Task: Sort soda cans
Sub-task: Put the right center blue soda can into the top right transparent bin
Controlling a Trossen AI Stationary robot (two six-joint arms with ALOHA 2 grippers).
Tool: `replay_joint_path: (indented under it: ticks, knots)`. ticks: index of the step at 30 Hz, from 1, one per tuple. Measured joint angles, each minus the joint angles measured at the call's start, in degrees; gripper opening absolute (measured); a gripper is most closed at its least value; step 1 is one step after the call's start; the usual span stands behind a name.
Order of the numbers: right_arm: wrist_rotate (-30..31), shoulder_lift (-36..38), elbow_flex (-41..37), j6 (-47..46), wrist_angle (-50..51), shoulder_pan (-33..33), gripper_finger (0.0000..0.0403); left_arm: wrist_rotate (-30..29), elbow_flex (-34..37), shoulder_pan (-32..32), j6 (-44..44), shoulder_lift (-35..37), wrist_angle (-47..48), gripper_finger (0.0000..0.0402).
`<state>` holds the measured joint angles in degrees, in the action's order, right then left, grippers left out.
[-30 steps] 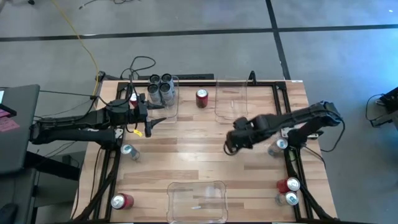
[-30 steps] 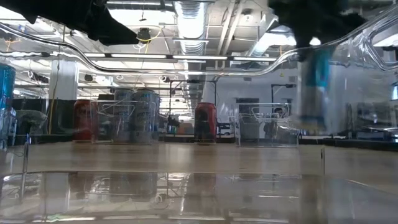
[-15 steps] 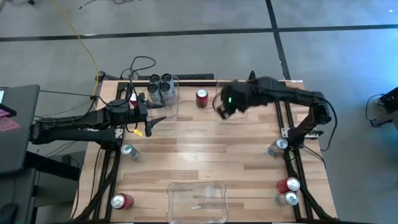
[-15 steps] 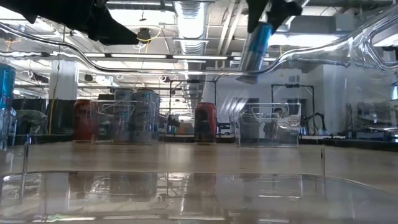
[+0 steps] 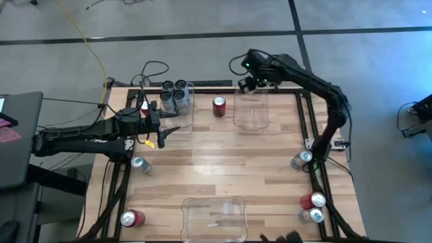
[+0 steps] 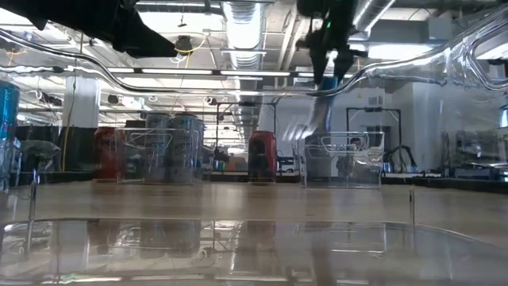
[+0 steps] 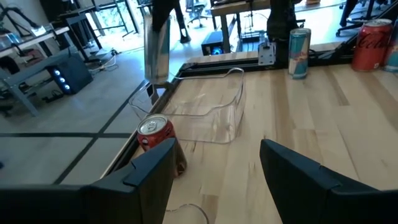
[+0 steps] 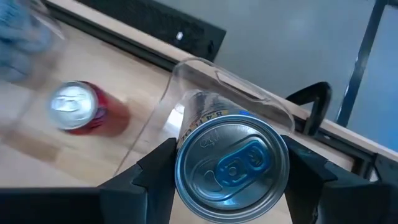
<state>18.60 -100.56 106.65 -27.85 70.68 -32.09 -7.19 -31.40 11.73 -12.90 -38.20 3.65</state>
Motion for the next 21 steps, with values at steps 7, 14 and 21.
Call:
replay_joint_path:
  ticks: [7,14,21]
  knots:
    - [-3.37,-9.77,-0.04,5.29,-3.37,-3.04,0.0231,-2.64,0.0,0.0,-1.55,-0.02,1.84,0.0229]
    - [-5.58,-14.81,-0.04,7.75,-7.72,-4.1,0.0231,-4.2,0.0,0.0,-2.48,-0.02,2.13,0.0229]
    - [-7.49,-16.78,0.07,9.02,-7.73,-4.7,0.0236,-4.25,0.0,0.0,-2.07,-0.02,2.87,0.0229]
